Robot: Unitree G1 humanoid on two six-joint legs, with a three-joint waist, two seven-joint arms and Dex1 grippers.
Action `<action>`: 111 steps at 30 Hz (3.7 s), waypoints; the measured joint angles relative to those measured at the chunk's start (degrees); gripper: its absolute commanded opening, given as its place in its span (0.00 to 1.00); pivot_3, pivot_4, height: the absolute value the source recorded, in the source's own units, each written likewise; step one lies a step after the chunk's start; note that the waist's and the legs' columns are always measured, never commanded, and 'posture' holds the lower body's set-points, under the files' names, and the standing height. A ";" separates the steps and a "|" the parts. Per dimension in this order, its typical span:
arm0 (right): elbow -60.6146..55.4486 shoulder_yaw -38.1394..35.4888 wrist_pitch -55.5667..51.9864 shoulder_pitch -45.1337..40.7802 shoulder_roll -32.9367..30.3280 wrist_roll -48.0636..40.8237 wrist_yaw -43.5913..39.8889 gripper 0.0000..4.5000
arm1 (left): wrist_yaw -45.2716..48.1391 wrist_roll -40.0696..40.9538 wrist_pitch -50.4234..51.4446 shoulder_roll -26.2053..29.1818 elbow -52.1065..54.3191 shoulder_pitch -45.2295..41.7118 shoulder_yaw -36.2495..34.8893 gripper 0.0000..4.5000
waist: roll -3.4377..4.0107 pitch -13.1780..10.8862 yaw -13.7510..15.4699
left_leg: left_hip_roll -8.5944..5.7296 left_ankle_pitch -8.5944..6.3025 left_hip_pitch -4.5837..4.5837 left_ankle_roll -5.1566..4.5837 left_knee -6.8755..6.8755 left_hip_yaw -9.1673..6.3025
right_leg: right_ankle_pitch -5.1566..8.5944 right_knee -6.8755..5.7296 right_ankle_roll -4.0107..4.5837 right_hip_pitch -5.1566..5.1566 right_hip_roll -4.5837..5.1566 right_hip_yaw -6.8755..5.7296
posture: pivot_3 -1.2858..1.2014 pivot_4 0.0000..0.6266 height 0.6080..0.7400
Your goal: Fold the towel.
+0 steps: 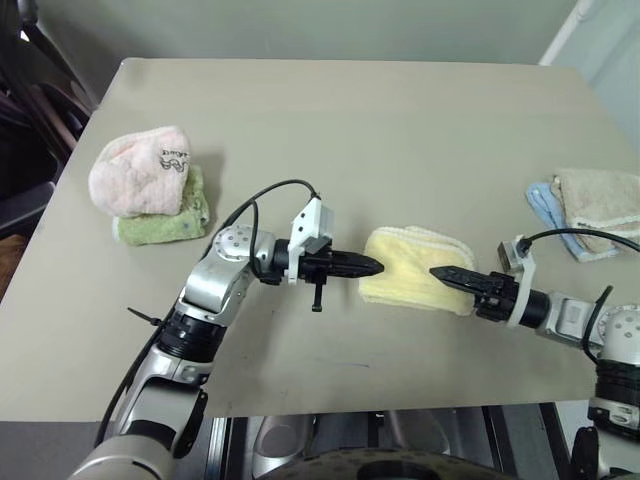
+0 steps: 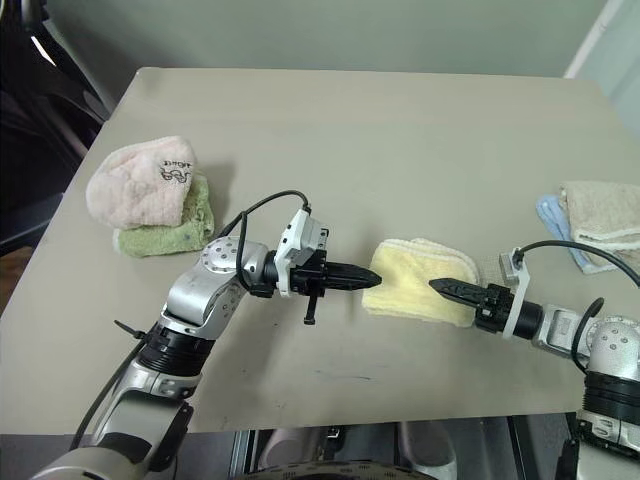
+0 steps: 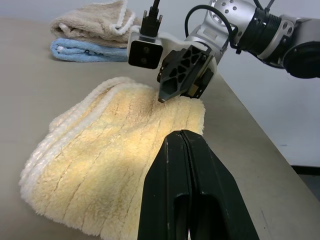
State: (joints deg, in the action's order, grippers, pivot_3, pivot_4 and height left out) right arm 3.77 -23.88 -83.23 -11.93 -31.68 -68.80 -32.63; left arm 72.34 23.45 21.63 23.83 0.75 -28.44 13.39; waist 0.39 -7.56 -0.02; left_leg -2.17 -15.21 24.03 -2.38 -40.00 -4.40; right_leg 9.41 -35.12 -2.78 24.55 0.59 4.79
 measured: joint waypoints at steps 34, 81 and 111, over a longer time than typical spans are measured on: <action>-11.46 -6.25 12.80 -2.30 2.14 -32.61 26.78 0.00 | -1.68 -1.43 -2.39 -3.09 -5.56 -0.58 0.51 0.00 | 0.07 -0.02 0.47 | -0.04 -0.04 0.20 0.05 0.02 -0.03 | 0.10 0.09 -0.13 0.15 0.03 -0.01 | 0.52 0.24 0.95; -9.48 -20.89 61.60 -0.71 8.76 -8.35 48.86 0.00 | -3.68 -2.90 -5.64 -9.16 -10.88 -2.81 1.22 0.00 | 0.49 0.07 1.16 | -0.09 -0.22 0.33 -0.26 -0.01 0.04 | -0.26 0.14 -0.92 0.22 0.25 -0.09 | 0.52 0.24 0.95; 0.22 -22.85 53.11 -5.72 -2.14 -10.25 47.63 0.00 | -5.25 -3.68 -7.65 -8.89 -10.98 -1.94 1.17 0.00 | 0.56 0.05 1.30 | -0.09 -0.24 0.36 -0.26 0.00 0.08 | -0.26 0.17 -0.94 0.23 0.26 -0.07 | 0.52 0.24 0.95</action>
State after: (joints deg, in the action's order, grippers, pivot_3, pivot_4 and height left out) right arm 3.99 -46.73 -30.11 -17.65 -33.82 -79.05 15.00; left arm 67.10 19.77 13.98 14.93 -10.24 -30.37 14.55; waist 0.95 -7.51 1.28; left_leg -2.26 -15.45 24.39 -2.65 -40.00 -4.32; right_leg 9.15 -34.96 -3.73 24.78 0.84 4.72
